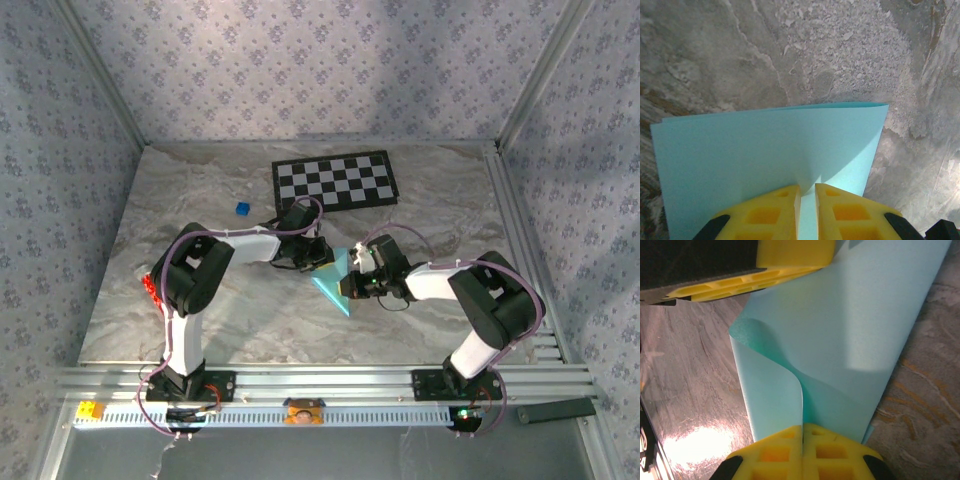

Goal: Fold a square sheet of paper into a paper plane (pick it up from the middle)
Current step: Third fold the triangle at the center of the table.

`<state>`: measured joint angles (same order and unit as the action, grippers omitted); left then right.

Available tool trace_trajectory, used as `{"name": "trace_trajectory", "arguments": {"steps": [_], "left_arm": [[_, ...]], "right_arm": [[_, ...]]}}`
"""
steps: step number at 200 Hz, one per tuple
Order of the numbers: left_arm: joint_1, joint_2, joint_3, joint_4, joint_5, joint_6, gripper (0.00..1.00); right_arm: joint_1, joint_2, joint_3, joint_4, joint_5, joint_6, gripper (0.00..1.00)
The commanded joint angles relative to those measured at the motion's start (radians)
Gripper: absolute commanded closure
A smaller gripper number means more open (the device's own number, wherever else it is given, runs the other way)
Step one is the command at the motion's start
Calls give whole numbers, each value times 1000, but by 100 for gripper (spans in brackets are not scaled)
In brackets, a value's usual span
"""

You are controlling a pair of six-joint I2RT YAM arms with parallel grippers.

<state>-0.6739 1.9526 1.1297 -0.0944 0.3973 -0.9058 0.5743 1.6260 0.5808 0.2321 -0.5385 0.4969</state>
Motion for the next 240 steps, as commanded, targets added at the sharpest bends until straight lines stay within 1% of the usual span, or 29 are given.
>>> {"name": "trace_trajectory", "arguments": {"steps": [1, 58, 92, 109, 131, 146, 162, 175, 198, 208, 240], "left_arm": [[2, 29, 1, -45, -6, 11, 84], [2, -7, 60, -73, -24, 47, 81], [4, -51, 84, -88, -52, 60, 74], [3, -96, 68, -83, -73, 61, 73], [2, -179, -2, -36, -97, 43, 72], [3, -246, -80, 38, -89, -1, 76], [1, -302, -177, 171, -40, -73, 81], [-7, -335, -263, 282, -15, -140, 88], [-45, -356, -385, 452, -9, -254, 100], [-69, -351, -415, 507, -17, -285, 100], [-137, -308, -466, 575, -63, -335, 100]], "right_arm": [[1, 21, 5, -31, 32, -20, 97], [0, 22, 2, -35, 34, -24, 97], [0, 26, 0, -33, 33, -25, 97], [0, 25, 0, -36, 32, -24, 97], [1, 26, 2, -34, 32, -23, 97], [1, 25, 4, -33, 32, -21, 97], [0, 26, 2, -31, 37, -20, 97], [-2, 23, 2, -36, 40, -24, 97], [-5, 24, -1, -37, 37, -23, 98], [-4, 22, 0, -37, 38, -22, 98], [-4, 21, -3, -33, 40, -18, 98]]}}
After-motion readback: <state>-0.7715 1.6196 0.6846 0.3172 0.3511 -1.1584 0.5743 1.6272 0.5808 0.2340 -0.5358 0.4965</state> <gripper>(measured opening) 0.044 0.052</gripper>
